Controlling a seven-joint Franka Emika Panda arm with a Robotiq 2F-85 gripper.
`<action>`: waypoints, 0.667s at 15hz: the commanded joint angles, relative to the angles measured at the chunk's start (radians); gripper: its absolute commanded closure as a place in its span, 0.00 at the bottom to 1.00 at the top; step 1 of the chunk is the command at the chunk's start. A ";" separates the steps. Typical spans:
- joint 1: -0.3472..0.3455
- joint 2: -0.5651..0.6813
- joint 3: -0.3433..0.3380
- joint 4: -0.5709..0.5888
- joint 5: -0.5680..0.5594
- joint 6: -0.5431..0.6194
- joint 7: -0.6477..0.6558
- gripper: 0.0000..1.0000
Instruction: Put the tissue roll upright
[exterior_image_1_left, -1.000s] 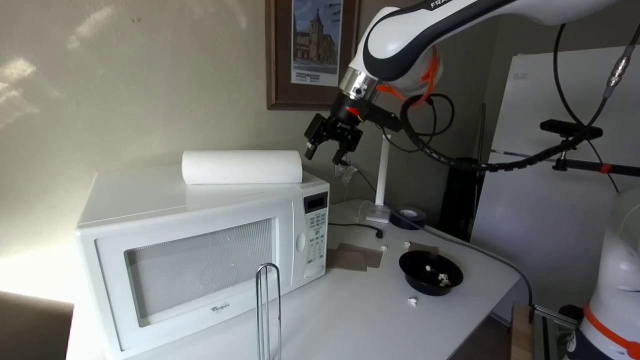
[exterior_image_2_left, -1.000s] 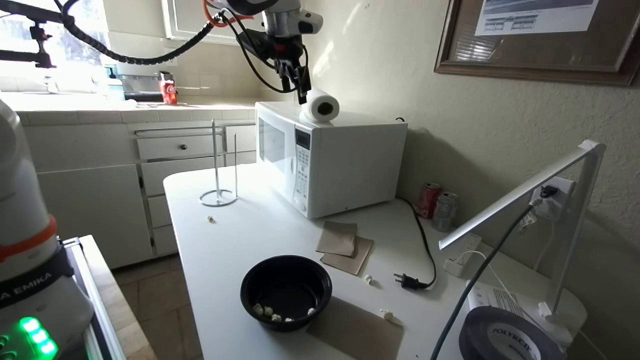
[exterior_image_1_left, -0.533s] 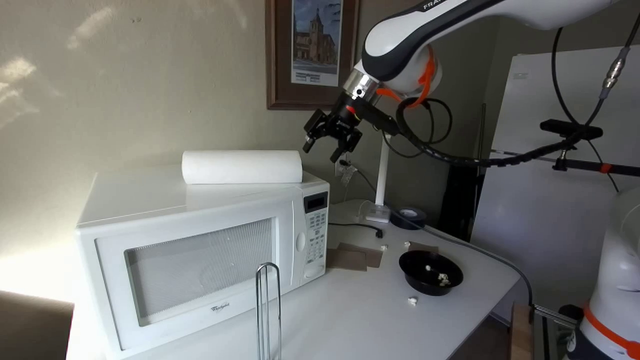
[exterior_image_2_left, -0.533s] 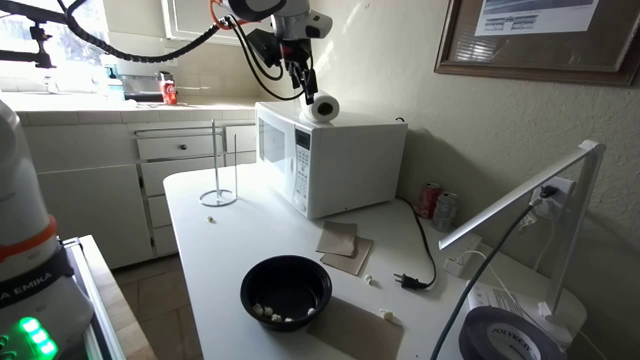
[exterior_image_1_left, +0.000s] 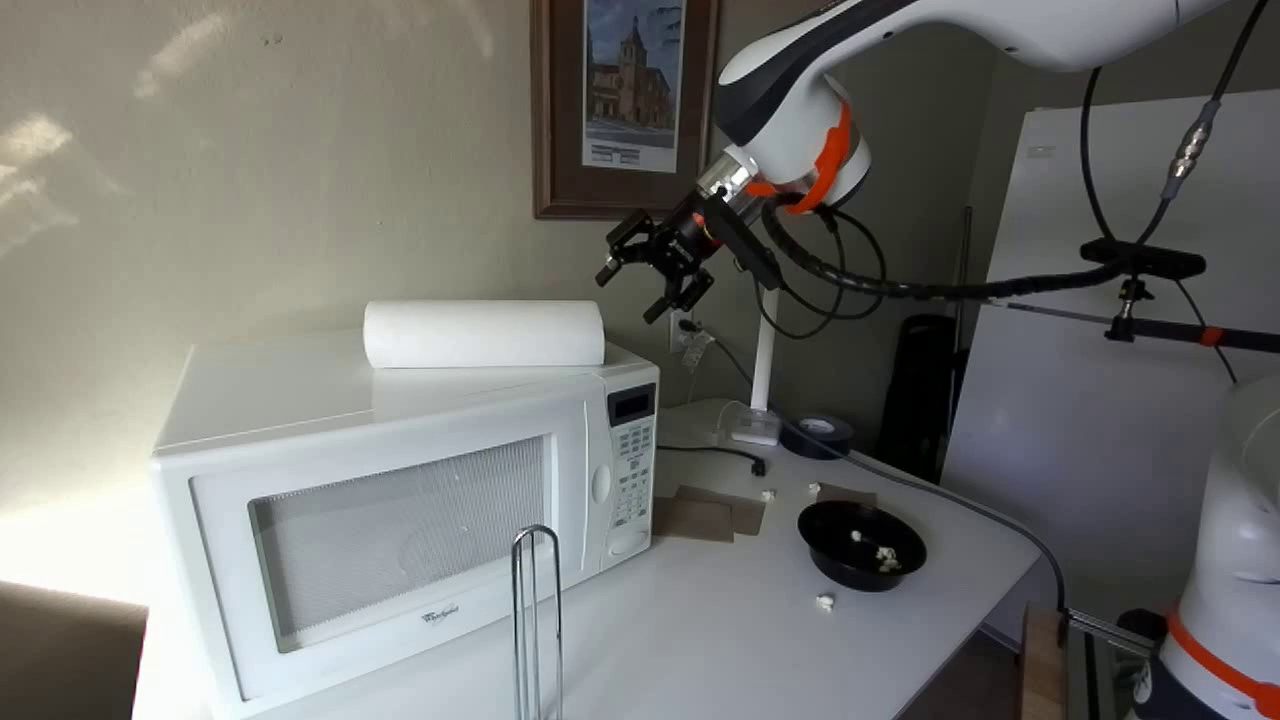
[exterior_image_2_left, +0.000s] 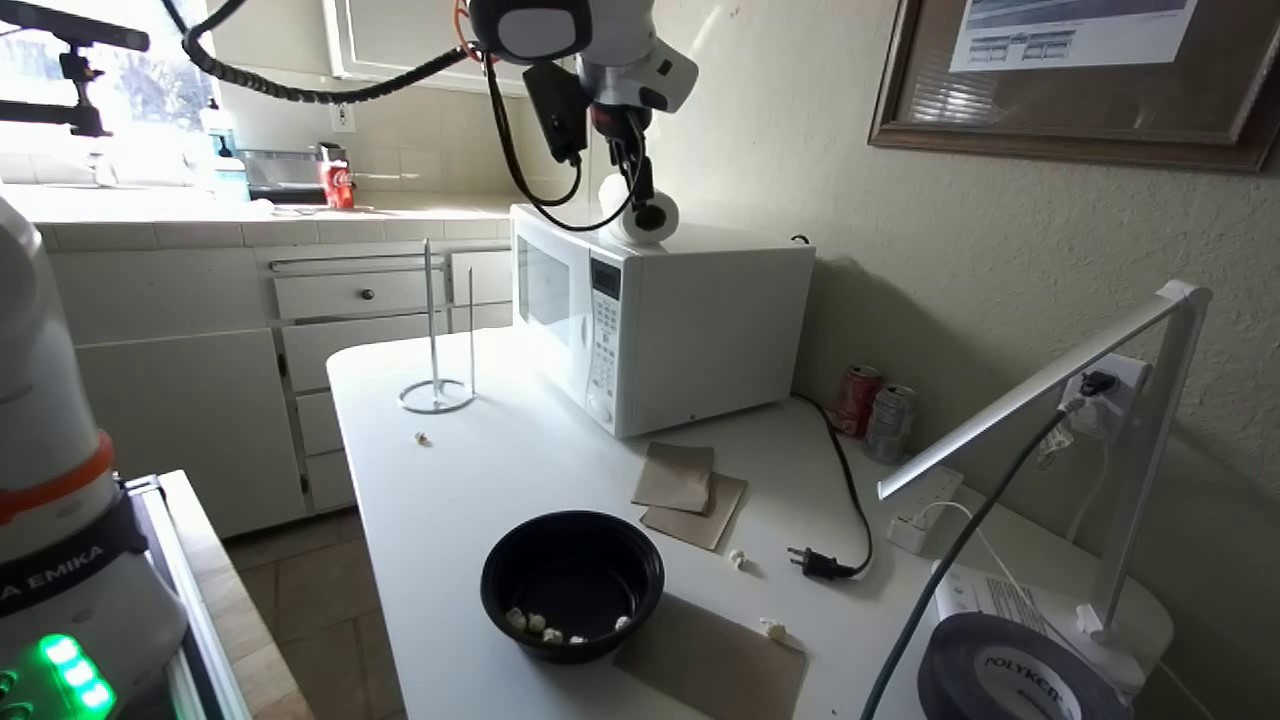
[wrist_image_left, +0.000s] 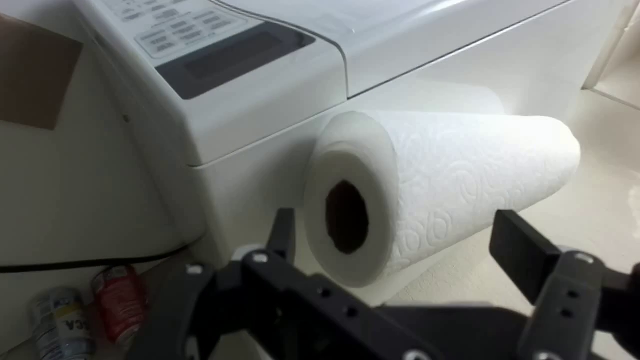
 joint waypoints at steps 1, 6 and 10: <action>-0.001 0.054 -0.009 0.057 0.181 -0.041 -0.124 0.00; -0.030 0.114 0.009 0.087 0.275 -0.072 -0.193 0.00; -0.041 0.160 0.019 0.125 0.338 -0.071 -0.257 0.01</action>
